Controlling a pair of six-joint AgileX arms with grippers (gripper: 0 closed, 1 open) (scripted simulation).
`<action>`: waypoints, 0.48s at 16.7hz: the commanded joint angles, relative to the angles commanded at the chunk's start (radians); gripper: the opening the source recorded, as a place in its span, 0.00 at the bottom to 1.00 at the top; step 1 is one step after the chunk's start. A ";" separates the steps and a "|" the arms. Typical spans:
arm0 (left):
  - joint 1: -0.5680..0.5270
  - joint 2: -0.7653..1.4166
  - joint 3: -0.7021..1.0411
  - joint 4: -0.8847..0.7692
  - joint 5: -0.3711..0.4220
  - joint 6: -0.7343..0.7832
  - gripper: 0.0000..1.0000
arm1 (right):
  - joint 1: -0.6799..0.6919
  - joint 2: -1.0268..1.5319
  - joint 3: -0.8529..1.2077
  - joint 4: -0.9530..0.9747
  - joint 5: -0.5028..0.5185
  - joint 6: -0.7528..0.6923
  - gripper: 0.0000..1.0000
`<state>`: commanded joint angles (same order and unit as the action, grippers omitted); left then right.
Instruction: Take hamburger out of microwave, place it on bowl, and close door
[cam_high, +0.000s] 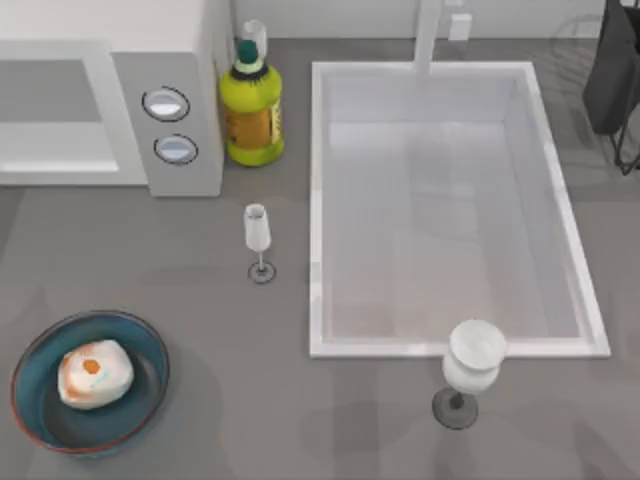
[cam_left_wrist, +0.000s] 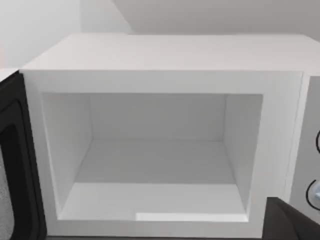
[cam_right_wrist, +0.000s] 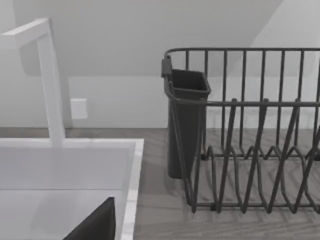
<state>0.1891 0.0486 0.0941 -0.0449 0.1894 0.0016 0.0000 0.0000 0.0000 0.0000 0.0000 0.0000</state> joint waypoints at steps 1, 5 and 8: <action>-0.049 0.004 0.007 -0.003 -0.049 0.000 0.00 | 0.000 0.000 0.000 0.000 0.000 0.000 1.00; -0.193 0.018 0.028 -0.010 -0.193 0.000 0.00 | 0.000 0.000 0.000 0.000 0.000 0.000 1.00; -0.205 0.019 0.030 -0.011 -0.205 0.000 0.00 | 0.000 0.000 0.000 0.000 0.000 0.000 1.00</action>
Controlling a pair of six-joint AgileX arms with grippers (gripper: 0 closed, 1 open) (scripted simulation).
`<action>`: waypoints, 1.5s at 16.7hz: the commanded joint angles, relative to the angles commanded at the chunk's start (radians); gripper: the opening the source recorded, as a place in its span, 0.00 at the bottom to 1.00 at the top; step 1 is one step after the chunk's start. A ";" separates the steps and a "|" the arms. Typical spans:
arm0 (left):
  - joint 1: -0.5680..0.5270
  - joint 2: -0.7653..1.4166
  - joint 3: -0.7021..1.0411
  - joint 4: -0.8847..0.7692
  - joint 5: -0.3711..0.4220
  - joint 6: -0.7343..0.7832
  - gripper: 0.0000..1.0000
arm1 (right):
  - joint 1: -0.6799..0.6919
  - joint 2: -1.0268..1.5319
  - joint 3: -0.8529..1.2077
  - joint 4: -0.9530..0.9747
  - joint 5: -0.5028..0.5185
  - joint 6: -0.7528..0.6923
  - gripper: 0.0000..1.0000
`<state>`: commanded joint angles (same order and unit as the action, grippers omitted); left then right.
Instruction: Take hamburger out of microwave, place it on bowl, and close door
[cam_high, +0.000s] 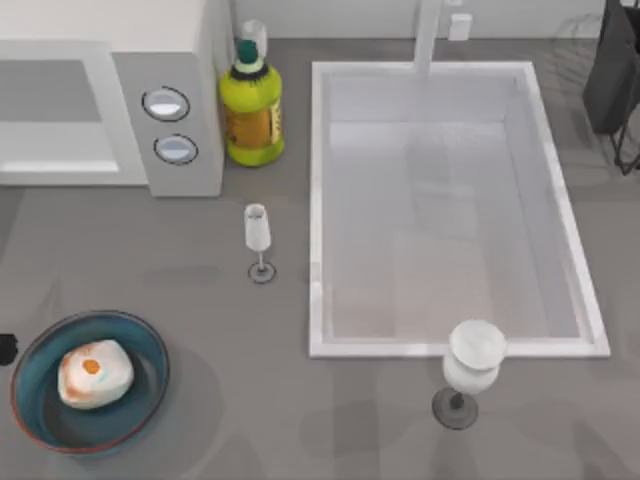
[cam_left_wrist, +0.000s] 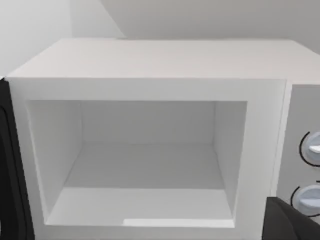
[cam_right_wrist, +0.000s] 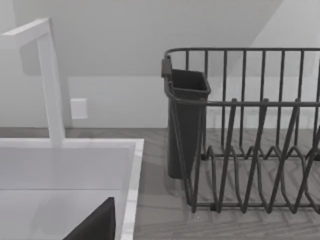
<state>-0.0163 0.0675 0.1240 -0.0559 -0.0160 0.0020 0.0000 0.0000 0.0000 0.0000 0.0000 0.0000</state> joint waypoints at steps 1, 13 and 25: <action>0.000 0.000 0.000 0.000 0.000 0.000 0.00 | 0.000 0.000 0.000 0.000 0.000 0.000 1.00; 0.193 -0.023 0.040 -0.062 0.193 -0.001 0.00 | 0.000 0.000 0.000 0.000 0.000 0.000 1.00; 0.513 0.545 0.486 -0.299 0.379 0.328 0.00 | 0.000 0.000 0.000 0.000 0.000 0.000 1.00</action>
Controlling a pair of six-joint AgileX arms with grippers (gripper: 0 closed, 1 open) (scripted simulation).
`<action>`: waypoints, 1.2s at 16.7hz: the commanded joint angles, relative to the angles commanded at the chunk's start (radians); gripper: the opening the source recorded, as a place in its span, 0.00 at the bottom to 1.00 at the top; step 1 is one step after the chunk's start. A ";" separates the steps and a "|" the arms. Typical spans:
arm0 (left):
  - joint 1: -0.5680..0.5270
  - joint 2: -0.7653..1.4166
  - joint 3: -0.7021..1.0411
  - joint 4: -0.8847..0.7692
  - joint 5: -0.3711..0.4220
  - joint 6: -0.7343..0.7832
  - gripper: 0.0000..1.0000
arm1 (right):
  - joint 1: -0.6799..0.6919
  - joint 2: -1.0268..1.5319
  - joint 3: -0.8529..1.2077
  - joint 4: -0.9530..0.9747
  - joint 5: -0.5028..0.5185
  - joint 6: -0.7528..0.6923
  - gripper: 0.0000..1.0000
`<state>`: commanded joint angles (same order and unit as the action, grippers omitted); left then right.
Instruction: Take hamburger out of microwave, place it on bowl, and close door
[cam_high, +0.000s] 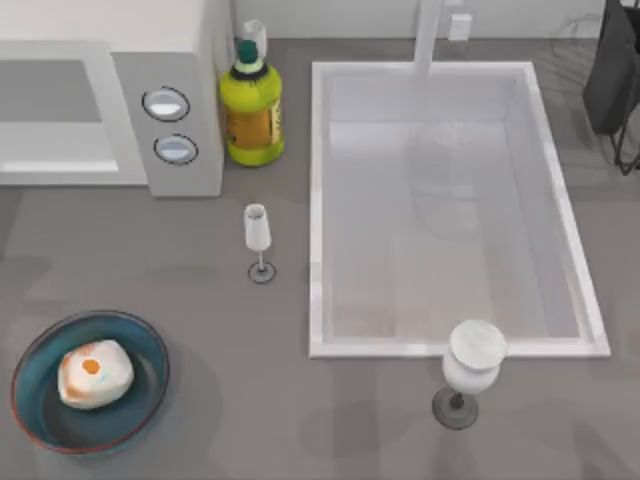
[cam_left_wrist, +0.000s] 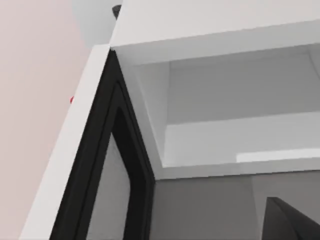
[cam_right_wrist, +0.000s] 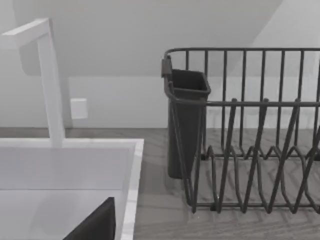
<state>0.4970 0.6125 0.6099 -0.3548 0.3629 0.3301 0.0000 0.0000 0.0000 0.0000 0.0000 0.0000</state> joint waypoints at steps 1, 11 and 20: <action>0.049 0.099 0.069 -0.036 0.028 0.051 0.00 | 0.000 0.000 0.000 0.000 0.000 0.000 1.00; 0.480 1.002 0.682 -0.356 0.270 0.512 0.00 | 0.000 0.000 0.000 0.000 0.000 0.000 1.00; 0.551 1.149 0.786 -0.410 0.307 0.596 0.00 | 0.000 0.000 0.000 0.000 0.000 0.000 1.00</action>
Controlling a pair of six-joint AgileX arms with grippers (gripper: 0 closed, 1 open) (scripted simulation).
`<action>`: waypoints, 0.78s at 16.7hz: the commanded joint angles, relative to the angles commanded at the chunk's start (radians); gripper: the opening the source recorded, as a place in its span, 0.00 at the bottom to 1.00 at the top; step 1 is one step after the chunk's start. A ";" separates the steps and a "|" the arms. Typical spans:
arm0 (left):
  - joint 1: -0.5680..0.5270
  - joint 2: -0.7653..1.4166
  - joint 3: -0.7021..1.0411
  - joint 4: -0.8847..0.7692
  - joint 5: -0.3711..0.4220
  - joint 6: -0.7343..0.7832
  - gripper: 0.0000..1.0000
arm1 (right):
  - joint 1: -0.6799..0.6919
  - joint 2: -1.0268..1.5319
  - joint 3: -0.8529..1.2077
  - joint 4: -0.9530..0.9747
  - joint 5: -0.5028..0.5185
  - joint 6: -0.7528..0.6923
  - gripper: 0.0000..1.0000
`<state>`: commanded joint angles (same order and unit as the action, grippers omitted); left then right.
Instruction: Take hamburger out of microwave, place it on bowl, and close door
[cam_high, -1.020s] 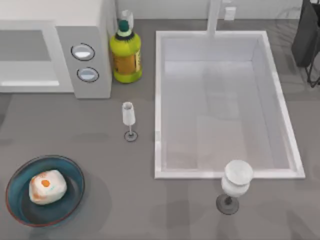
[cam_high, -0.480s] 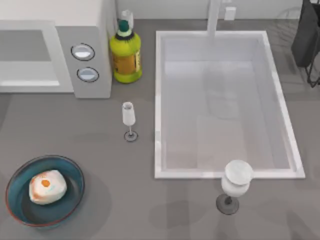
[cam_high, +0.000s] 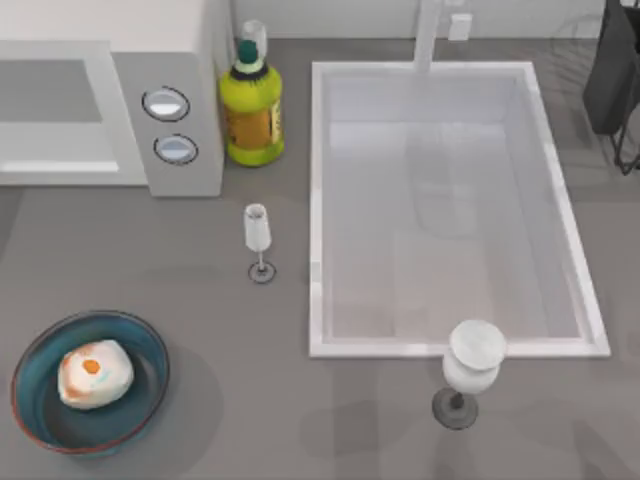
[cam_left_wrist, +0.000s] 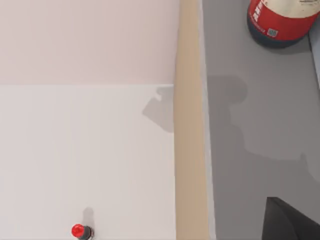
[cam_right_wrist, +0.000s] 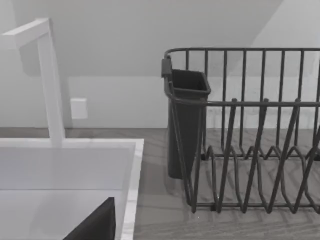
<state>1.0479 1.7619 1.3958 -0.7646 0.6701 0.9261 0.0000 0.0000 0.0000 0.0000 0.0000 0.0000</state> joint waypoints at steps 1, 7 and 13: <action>0.000 0.001 -0.003 0.003 0.000 0.000 0.00 | 0.000 0.000 0.000 0.000 0.000 0.000 1.00; 0.003 0.066 -0.145 0.216 0.003 0.002 0.00 | 0.000 0.000 0.000 0.000 0.000 0.000 1.00; 0.007 0.122 -0.262 0.380 0.005 0.005 0.00 | 0.000 0.000 0.000 0.000 0.000 0.000 1.00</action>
<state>1.0549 1.8838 1.1335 -0.3849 0.6755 0.9315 0.0000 0.0000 0.0000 0.0000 0.0000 0.0000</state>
